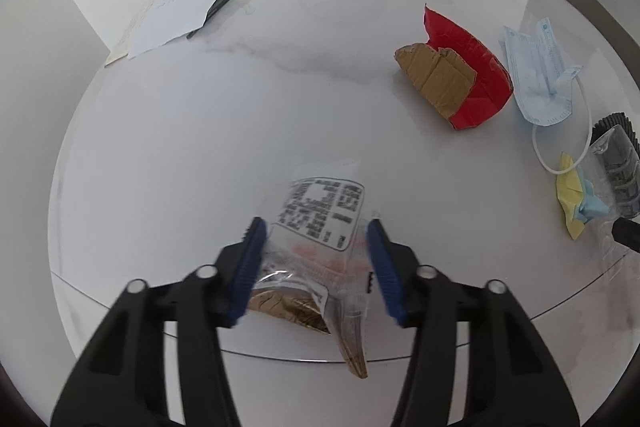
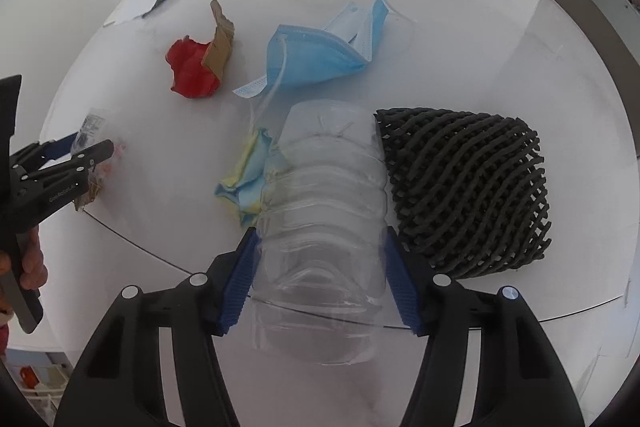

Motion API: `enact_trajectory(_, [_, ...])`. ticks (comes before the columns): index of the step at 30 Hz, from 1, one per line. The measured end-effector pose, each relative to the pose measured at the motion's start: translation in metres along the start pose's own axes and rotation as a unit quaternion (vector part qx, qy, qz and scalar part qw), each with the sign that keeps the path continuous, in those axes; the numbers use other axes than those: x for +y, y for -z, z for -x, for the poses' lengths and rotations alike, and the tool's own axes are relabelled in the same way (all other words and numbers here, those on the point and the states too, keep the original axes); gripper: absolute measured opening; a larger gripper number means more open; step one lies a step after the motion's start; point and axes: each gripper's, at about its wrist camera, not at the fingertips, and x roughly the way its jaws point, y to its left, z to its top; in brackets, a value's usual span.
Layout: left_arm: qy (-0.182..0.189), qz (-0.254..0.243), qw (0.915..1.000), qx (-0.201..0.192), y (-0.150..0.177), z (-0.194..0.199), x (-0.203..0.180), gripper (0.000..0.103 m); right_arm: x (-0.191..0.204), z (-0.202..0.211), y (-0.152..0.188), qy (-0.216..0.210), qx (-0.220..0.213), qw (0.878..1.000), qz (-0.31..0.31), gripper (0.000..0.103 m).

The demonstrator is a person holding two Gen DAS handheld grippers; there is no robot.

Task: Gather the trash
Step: 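Grasp the clear snack bag with the left tool while the right tool grasps the plastic bottle, then carry the snack bag and plastic bottle over the pink bin with both tools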

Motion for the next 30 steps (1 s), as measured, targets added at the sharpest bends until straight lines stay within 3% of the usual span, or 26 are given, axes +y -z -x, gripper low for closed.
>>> enact_trajectory(2, [0.009, 0.001, 0.9999, -0.005, 0.000, 0.003, 0.005, 0.033, -0.002, 0.002, 0.002, -0.002, -0.002, 1.000, -0.005, 0.061])
enact_trajectory(19, [0.074, 0.020, 0.9962, -0.040, 0.021, 0.056, 0.044, 0.016, 0.001, 0.057, 0.041, -0.010, -0.041, 0.998, -0.037, 0.061])
enact_trajectory(26, [0.113, -0.005, 0.9923, -0.052, 0.062, 0.113, 0.050, 0.016, 0.038, 0.098, 0.082, -0.041, -0.057, 0.996, -0.048, 0.061])
enact_trajectory(30, [0.142, -0.048, 0.9877, -0.044, 0.111, 0.150, 0.061, 0.016, 0.078, 0.117, 0.120, -0.056, -0.056, 0.995, -0.054, 0.061])
